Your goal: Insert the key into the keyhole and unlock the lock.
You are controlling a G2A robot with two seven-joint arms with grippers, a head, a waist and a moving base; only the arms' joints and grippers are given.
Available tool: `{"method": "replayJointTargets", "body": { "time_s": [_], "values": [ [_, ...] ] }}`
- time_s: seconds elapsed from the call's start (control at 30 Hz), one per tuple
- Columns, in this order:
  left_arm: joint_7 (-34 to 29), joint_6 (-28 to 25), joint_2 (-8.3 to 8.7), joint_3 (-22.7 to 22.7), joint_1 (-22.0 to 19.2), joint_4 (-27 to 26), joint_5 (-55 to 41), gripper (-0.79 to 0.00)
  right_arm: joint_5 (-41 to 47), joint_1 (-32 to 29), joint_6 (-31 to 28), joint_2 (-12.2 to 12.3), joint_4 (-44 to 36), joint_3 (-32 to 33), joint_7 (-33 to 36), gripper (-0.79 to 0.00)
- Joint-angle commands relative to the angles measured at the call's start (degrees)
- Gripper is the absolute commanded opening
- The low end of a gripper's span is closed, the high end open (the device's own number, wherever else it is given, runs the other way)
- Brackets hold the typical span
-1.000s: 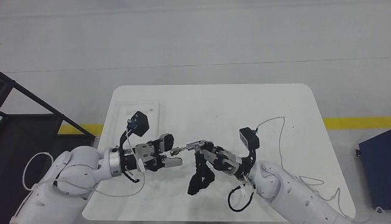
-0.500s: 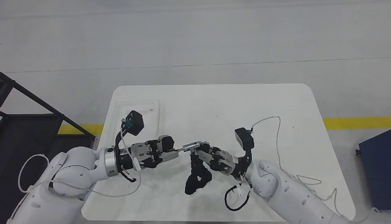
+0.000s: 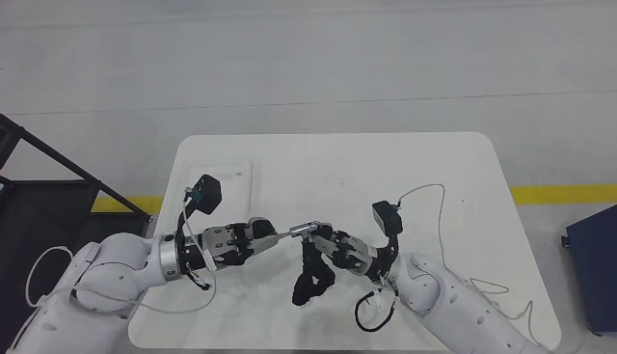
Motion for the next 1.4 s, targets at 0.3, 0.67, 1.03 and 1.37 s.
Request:
{"method": "replayJointTargets", "body": {
  "time_s": [0.3,0.67,1.03,1.37],
  "values": [
    [-0.64,-0.17,-0.10,0.43,0.04,-0.87,0.98,-0.560,0.59,-0.74,0.00,-0.43,-0.26,1.16,1.76,-0.785],
    [-1.28,-0.89,-0.15,0.48,-0.17,-0.65,-0.33,-0.785,1.15,-1.38,0.00,-0.85,-1.07,1.74,3.53,-0.785],
    [-1.21,-1.87,-0.17,-0.18,0.32,-1.92,2.16,-0.785,4.50,-0.98,0.00,-1.14,-1.91,0.65,6.78,-0.785],
    [6.38,-2.44,-0.60,-2.99,3.77,-6.12,14.96,-0.785,7.88,-1.40,0.00,-1.16,-3.13,0.74,7.54,-0.785]
  ]
}}
